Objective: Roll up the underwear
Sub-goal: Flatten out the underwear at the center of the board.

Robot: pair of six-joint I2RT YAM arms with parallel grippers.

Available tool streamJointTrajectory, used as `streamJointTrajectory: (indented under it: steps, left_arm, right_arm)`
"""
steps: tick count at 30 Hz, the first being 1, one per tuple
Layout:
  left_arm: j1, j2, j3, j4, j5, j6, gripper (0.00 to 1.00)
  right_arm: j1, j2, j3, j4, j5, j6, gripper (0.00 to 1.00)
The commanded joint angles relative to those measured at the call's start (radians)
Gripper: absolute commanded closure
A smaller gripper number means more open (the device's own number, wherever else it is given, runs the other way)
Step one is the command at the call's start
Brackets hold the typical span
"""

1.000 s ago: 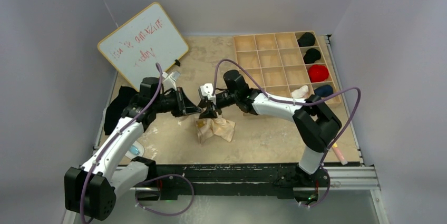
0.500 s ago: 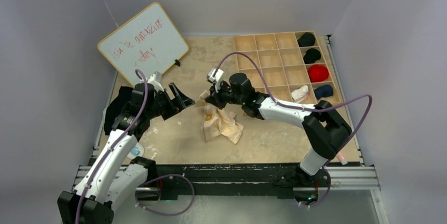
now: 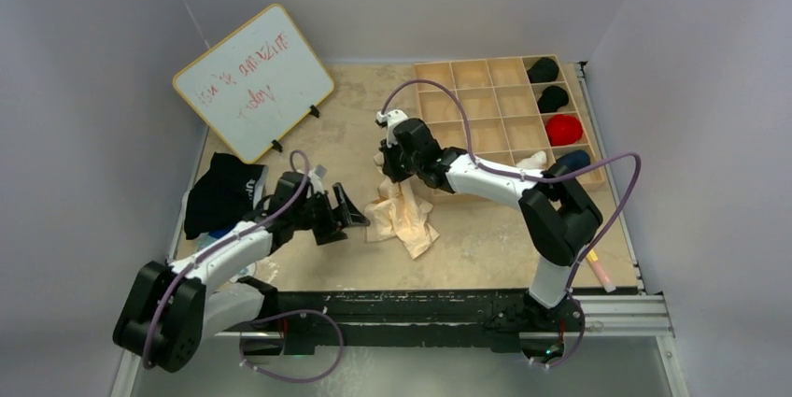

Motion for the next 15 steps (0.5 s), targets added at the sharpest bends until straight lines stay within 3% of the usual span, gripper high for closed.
streamJointTrajectory:
  steps: [1,10,15]
  left_arm:
    - [-0.106,0.116,0.062,0.176,-0.055,0.002,0.2]
    - [-0.202,0.313,0.152,0.083,-0.266,0.034,0.27]
    - [-0.234,0.363,0.163,0.176,-0.232,0.077,0.31]
  right_arm:
    - [-0.015,-0.013,0.04,-0.055,-0.009,0.026,1.0]
    - [-0.032,-0.03,0.04,-0.06,-0.064,0.019,1.0]
    - [-0.044,-0.04,0.04,-0.083,-0.112,0.036,1.0]
